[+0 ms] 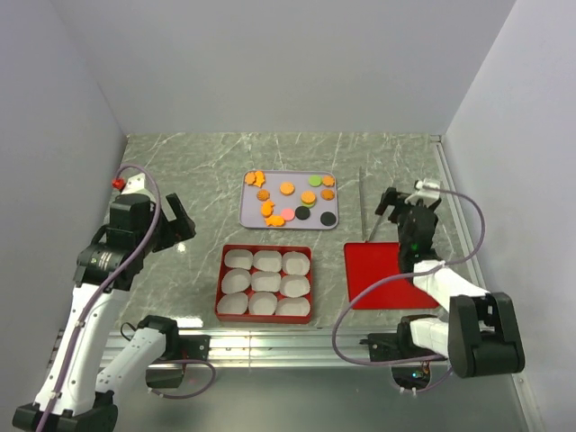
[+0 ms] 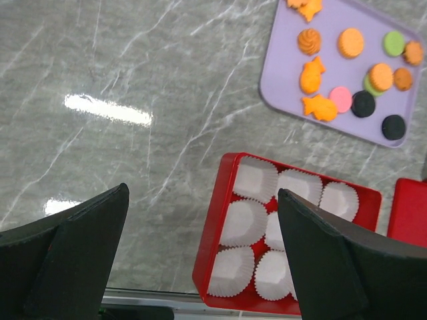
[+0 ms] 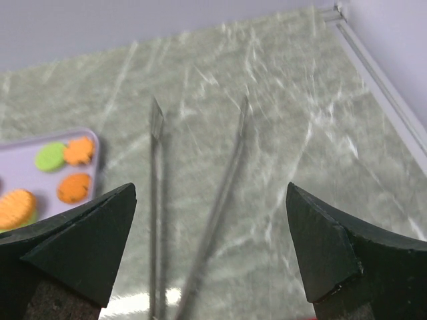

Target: Pack the cookies

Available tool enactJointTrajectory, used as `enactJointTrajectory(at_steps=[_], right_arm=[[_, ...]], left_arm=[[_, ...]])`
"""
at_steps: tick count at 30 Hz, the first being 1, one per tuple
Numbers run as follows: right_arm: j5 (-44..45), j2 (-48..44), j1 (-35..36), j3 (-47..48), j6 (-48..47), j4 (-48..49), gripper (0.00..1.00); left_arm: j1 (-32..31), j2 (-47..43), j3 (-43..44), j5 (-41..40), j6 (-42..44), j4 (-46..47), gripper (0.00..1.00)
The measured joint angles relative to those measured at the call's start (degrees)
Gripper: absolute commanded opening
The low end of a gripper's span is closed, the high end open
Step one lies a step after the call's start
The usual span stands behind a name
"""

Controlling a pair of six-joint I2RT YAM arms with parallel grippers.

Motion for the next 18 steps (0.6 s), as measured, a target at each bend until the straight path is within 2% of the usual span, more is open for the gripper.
enactJointTrajectory(at_steps=[7,10,14,18], right_arm=[[-0.7,-10.2,0.0,12.3,1.9,-20.9,1.00],[2.5,-13.7,0.1,18.6,6.7,-29.9,1.00],[6.6,-12.8,0.1,28.4,11.6,-40.0,0.97],[2.4,-7.8,0.3,35.8,13.6,-49.1,1.00]], left_arm=[[0.0,0.3,-3.8,0.1,-0.3,0.3,0.99],[0.0,0.7,-3.8,0.4,-0.5,1.1,0.99],[0.0,2.3,-3.8,-1.0,-2.3,1.8,0.99],[0.0,3.2,-4.6,0.0,-2.6,4.3,0.99]])
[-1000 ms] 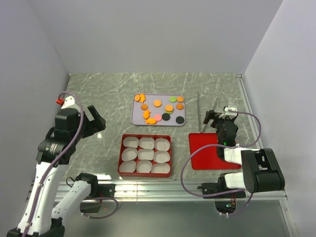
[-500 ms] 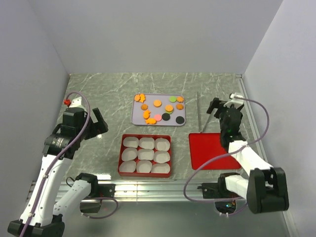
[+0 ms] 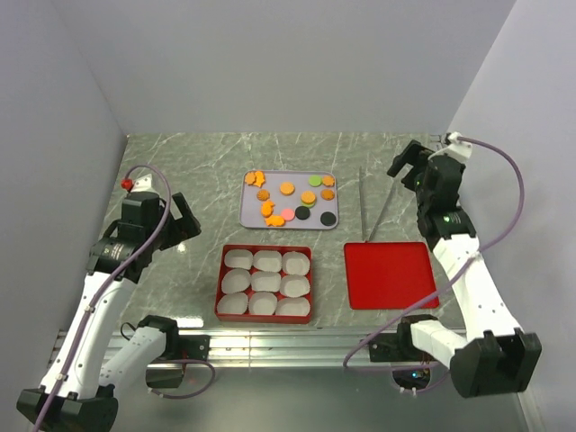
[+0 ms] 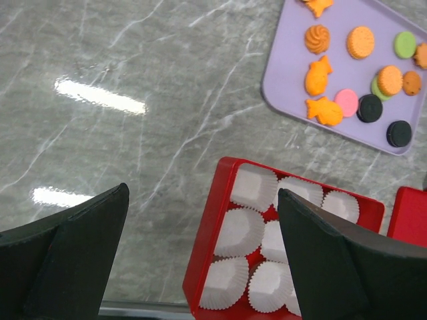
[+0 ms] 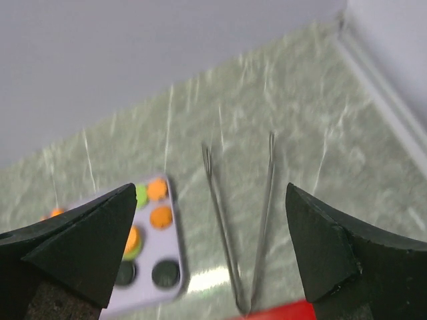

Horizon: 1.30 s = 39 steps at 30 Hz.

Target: Pack the cookies

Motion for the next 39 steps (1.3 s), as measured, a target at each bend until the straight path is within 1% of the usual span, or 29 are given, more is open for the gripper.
enactJointTrajectory(at_steps=[2,4,7,12,15,18,21,25,30,39], right_arm=[[-2.3,3.0,0.2,2.6,1.2,-5.7,1.00],[-4.7,8.1,0.2,7.1,2.4,-13.3,0.96],[-9.4,16.5,0.4,12.2,2.8,-20.8,0.99],[-16.1,27.7,1.0,13.8,2.3,-31.0,1.00],[-18.3,30.2,1.3,13.5,2.3,-34.6,1.00],[-20.3,31.4,1.5,13.6,1.8,-36.2,1.00],[-21.3,34.7,1.8,13.7,1.3,-36.8,1.00],[-21.7,39.3,2.1,13.7,1.0,-36.9,1.00],[-21.6,42.3,2.1,14.0,1.0,-36.7,1.00],[-17.3,49.9,2.1,22.5,0.9,-36.9,1.00]], left_arm=[[0.0,-0.4,-0.6,0.6,0.0,1.1,0.99],[0.0,-1.0,-1.1,0.6,0.0,2.3,0.99],[0.0,-2.6,-2.3,0.2,0.0,4.5,0.99],[0.0,-4.5,-4.7,-0.6,0.0,8.2,0.99],[0.0,-4.3,-5.8,-1.0,-0.1,9.4,0.99],[0.0,-4.3,-6.7,-1.6,-0.3,9.6,0.99],[0.0,-4.6,-7.0,-2.1,-0.3,10.1,0.99],[0.0,-5.2,-7.2,-2.8,-0.5,10.8,0.99],[0.0,-5.2,-7.3,-3.1,-0.5,11.5,0.99],[0.0,-3.8,-7.5,-3.1,-1.3,11.5,1.00]])
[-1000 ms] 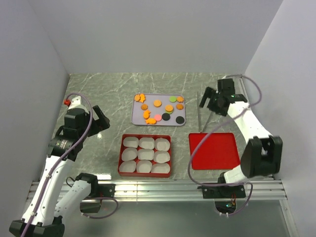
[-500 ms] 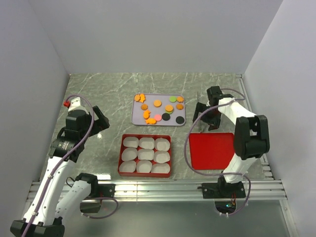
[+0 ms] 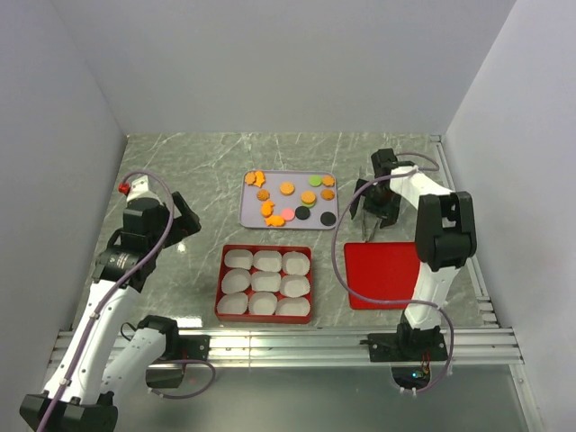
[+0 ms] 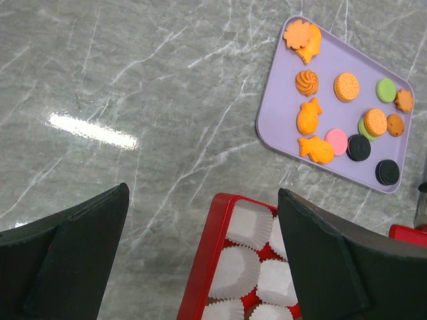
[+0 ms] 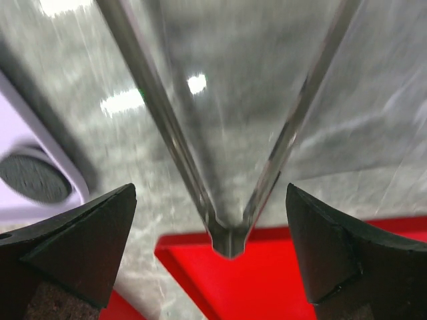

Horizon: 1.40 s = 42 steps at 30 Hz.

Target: Pack the cookies

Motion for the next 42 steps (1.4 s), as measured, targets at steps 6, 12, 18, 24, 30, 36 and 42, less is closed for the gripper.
enactJointTrajectory(at_steps=[6,12,18,24,30,36,42], right_arm=[[3.6,3.8,0.0,4.3,0.0,-0.1,0.99],[6.3,5.8,0.0,5.4,0.2,-0.5,0.95],[7.7,5.8,0.0,5.2,1.0,0.1,0.81],[8.5,5.2,0.0,4.2,1.6,1.7,0.65],[8.6,5.1,0.0,4.2,1.5,2.0,0.52],[9.4,5.0,0.0,7.1,0.7,-1.0,0.51],[10.5,1.6,0.0,15.1,-0.2,-6.5,0.51]], left_arm=[[0.0,1.0,0.0,-0.4,-0.1,0.0,0.99],[0.0,1.2,0.0,-0.9,-0.2,0.0,1.00],[0.0,1.3,0.0,-1.3,-0.2,0.0,0.99],[0.0,1.3,0.0,-1.4,-0.2,0.0,0.99],[0.0,1.3,0.0,-1.4,-0.2,0.0,0.99],[0.0,1.1,-0.1,-1.4,-0.2,0.0,0.99],[0.0,0.1,-0.2,-1.4,-0.2,0.1,0.99]])
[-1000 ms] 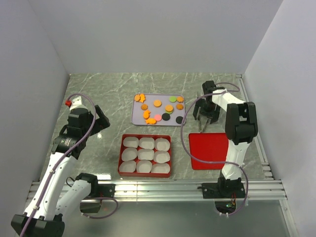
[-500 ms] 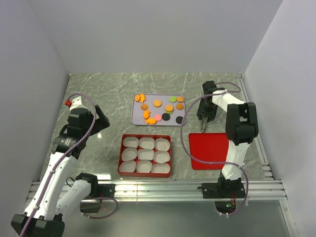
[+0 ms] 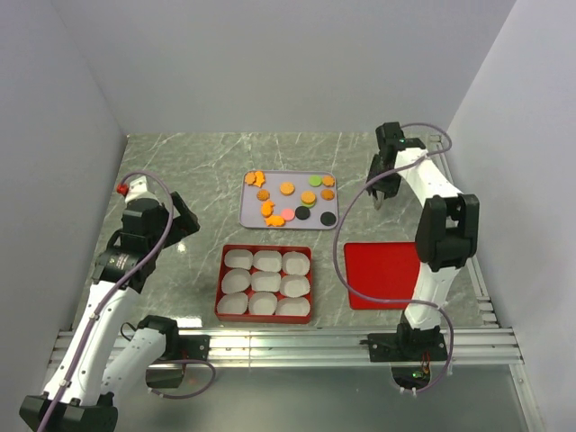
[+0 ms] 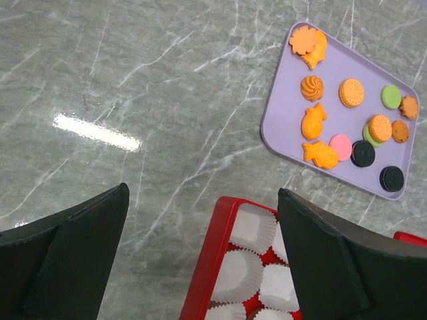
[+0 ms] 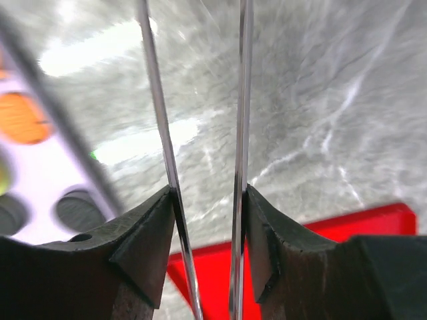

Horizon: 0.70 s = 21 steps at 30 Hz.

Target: Pack the cookies

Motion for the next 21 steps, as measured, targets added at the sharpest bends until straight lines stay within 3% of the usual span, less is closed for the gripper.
enactJointTrajectory(at_steps=[21], right_arm=[[-1.2,-18.9,1.7,2.7,-0.2,-13.7,0.51]], left_arm=[[-0.4,-2.2,-0.2,0.4,0.0,0.3,0.99]])
